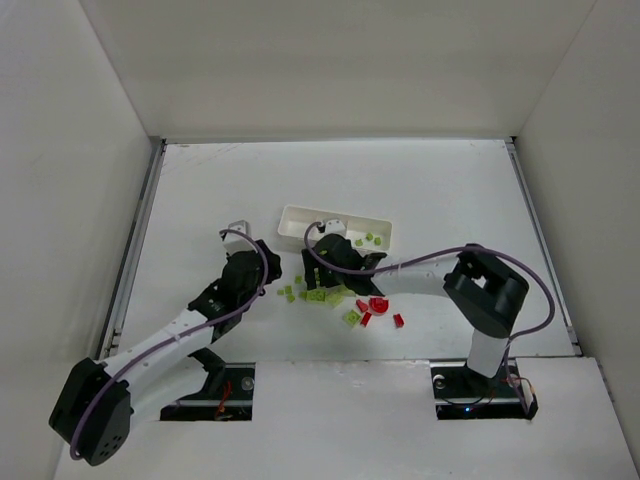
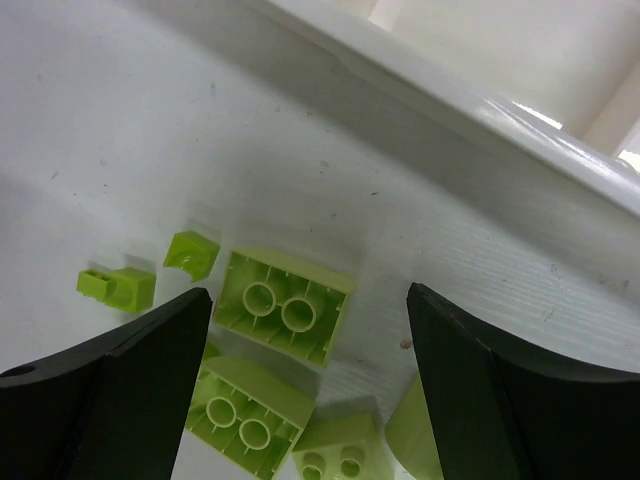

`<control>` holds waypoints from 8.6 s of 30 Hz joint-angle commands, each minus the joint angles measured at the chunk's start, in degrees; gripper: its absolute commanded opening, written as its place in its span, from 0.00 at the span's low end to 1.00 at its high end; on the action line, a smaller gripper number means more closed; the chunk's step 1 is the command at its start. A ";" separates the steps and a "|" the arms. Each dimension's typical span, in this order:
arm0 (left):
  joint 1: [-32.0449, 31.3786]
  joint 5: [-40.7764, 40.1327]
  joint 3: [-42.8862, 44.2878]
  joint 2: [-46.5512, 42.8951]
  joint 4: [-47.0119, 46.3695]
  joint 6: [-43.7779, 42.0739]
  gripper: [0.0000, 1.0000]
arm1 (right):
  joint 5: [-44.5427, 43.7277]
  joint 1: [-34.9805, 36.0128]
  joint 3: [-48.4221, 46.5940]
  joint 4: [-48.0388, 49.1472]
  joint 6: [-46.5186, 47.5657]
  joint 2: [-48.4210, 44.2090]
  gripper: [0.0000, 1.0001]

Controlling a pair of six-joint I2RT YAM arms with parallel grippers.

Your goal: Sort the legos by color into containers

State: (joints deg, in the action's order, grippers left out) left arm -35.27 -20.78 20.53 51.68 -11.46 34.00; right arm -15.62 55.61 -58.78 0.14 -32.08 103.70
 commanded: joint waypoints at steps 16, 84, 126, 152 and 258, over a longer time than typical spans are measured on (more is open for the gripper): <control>1.56 0.30 -3.74 -4.75 -4.44 2.83 0.39 | -8.03 2.52 -8.00 -3.39 -1.50 -5.34 0.42; -27.71 -11.13 13.65 24.78 10.85 3.27 0.54 | -6.45 -7.32 13.26 10.93 5.09 -27.76 0.70; -7.42 -7.01 27.27 24.68 1.90 -2.71 0.17 | -3.81 -10.84 19.94 16.64 4.48 -30.75 0.55; 0.51 -5.07 35.72 40.52 -2.16 -3.85 0.51 | 8.15 2.08 9.83 16.82 10.98 -13.62 0.58; -20.85 -10.51 8.65 20.47 15.07 13.02 0.35 | -10.49 -14.80 16.77 16.29 6.41 -21.08 0.54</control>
State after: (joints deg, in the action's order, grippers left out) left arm -55.90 -29.26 27.49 71.20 4.73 47.05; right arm -25.54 39.83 -42.41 12.97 -25.30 84.33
